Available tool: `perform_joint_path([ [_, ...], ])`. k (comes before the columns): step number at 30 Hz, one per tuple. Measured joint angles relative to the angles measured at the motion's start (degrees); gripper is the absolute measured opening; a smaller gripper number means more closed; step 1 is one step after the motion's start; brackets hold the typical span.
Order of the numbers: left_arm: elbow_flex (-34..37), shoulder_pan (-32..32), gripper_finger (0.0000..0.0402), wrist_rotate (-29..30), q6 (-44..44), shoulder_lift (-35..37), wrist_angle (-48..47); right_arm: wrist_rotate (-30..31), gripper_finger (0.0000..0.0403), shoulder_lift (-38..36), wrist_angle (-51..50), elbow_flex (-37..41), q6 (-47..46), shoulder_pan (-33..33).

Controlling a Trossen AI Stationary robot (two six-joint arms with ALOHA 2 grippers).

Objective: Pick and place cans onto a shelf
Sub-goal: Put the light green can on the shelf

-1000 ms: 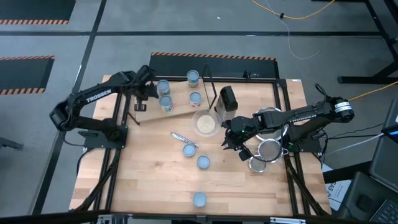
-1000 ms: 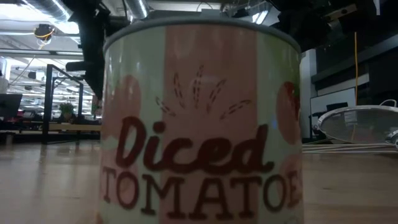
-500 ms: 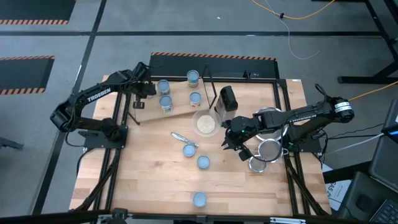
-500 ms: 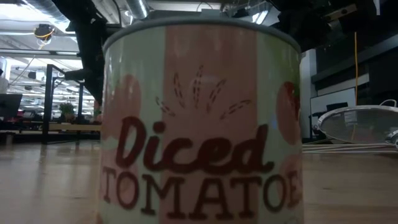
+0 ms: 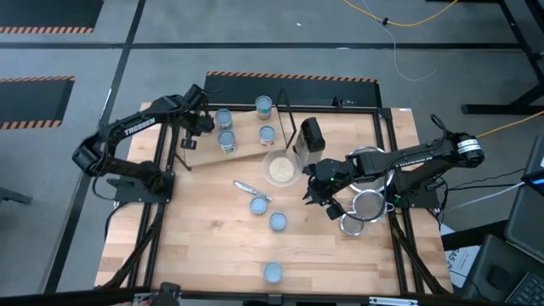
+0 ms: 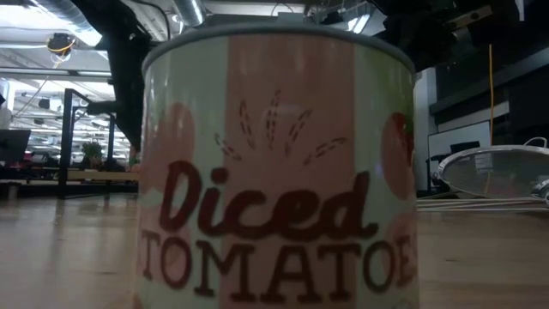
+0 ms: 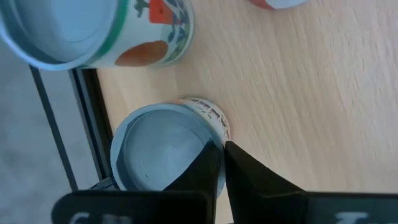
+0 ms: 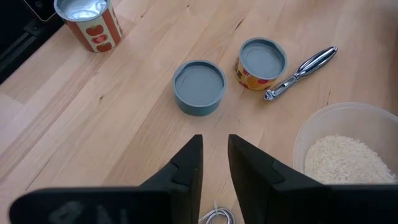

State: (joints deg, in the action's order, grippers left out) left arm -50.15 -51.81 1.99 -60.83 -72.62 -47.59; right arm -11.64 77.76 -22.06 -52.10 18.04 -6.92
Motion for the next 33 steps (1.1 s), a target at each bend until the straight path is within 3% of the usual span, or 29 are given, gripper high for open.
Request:
perform_joint_path([
  [11,-0.15,0.02,0.0019,0.32,0.71,-1.56,0.98,0.00,0.0080,0.00,-0.02,0.02,0.00,0.00],
  [25,-0.04,0.00,0.0072,0.41,0.80,-1.64,0.92,0.00,0.0080,0.00,-0.02,0.04,0.12,0.00],
  [33,-0.02,0.02,0.0070,0.45,0.46,-1.64,2.14,0.00,0.0080,0.00,-0.02,0.04,0.15,0.00],
])
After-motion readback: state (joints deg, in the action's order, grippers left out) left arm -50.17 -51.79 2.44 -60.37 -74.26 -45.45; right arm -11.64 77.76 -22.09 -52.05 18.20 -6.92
